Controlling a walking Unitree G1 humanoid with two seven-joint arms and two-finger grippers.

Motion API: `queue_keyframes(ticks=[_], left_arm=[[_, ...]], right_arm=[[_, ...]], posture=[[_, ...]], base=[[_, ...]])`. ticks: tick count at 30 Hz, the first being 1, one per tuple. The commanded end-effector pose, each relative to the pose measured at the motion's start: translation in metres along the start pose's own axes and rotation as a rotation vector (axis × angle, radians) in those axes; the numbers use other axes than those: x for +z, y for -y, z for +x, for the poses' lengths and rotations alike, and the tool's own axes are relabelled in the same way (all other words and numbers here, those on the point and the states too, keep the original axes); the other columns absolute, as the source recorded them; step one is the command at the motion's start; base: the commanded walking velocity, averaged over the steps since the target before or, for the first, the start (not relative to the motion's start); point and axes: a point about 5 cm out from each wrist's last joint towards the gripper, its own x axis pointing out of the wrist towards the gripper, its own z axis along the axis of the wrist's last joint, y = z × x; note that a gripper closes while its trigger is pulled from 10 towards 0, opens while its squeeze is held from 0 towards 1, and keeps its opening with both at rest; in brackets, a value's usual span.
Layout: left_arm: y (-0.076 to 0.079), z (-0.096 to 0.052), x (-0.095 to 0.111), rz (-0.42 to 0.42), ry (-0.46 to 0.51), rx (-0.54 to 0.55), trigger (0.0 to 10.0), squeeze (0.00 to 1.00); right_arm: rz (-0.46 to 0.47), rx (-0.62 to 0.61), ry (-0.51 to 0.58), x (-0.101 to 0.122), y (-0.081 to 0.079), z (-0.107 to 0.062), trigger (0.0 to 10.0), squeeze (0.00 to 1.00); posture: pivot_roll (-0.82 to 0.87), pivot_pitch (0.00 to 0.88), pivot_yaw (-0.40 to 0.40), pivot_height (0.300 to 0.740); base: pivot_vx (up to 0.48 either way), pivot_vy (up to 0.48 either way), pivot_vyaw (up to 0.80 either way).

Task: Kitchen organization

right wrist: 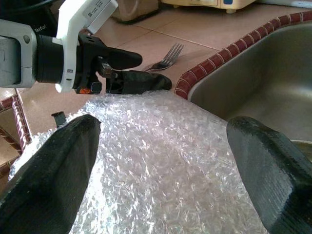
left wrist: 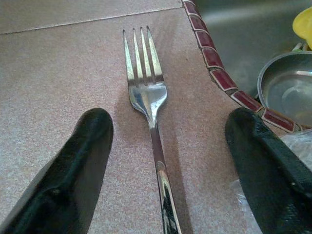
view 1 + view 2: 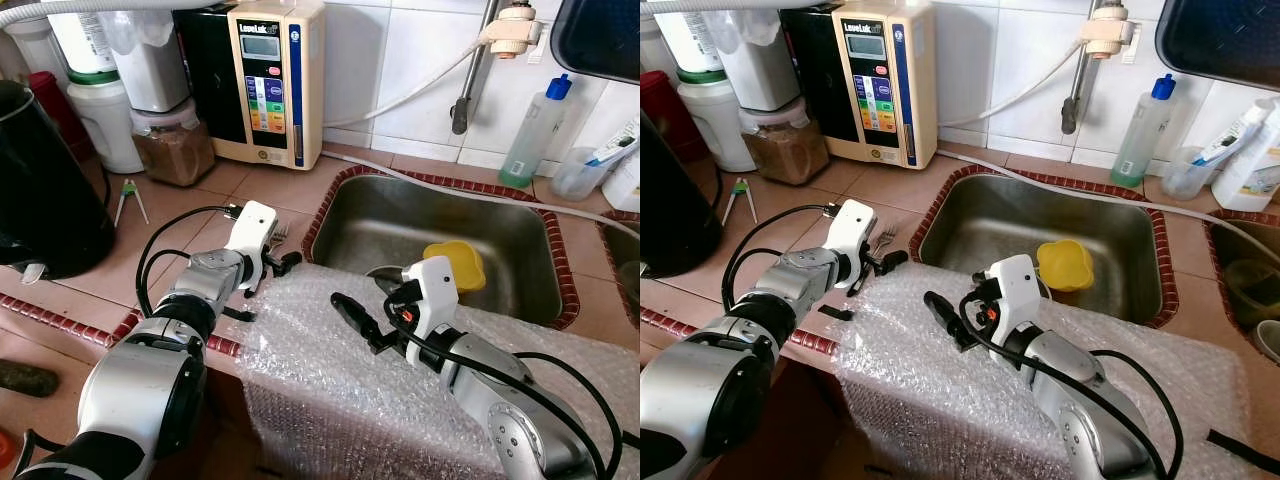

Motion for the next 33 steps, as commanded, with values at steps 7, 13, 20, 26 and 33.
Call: queue_keyframes(ticks=[7, 13, 20, 26, 33], left_arm=[[0.001, -0.001, -0.022, -0.03, -0.104, -0.033, 0.0, 0.0], [0.002, -0.001, -0.023, -0.009, -0.1, -0.067, 0.0, 0.0], [0.002, -0.003, -0.03, -0.01, -0.129, -0.112, 0.0, 0.0], [0.003, -0.004, -0.031, -0.011, -0.13, -0.132, 0.0, 0.0], [0.004, -0.003, -0.03, -0.002, -0.116, -0.152, 0.0, 0.0]], right_arm=[[-0.003, 0.008, 0.002, 0.001, -0.001, -0.002, 10.0, 0.0], [-0.003, 0.003, -0.004, 0.0, 0.0, -0.003, 10.0, 0.0], [-0.003, 0.008, -0.009, -0.001, 0.0, -0.002, 10.0, 0.0], [-0.006, 0.009, -0.013, -0.001, 0.001, -0.002, 10.0, 0.0], [-0.008, 0.003, -0.017, -0.003, 0.001, -0.002, 10.0, 0.0]], posture=[[0.0, 0.0, 0.057, 0.74], [0.0, 0.0, 0.057, 0.74], [0.01, 0.0, 0.056, 0.74], [0.01, 0.0, 0.054, 0.74], [0.01, 0.0, 0.053, 0.74]], base=[[0.0, 0.0, 0.0], [0.0, 0.0, 0.0], [0.0, 0.0, 0.0], [0.0, 0.0, 0.0], [0.0, 0.0, 0.0]])
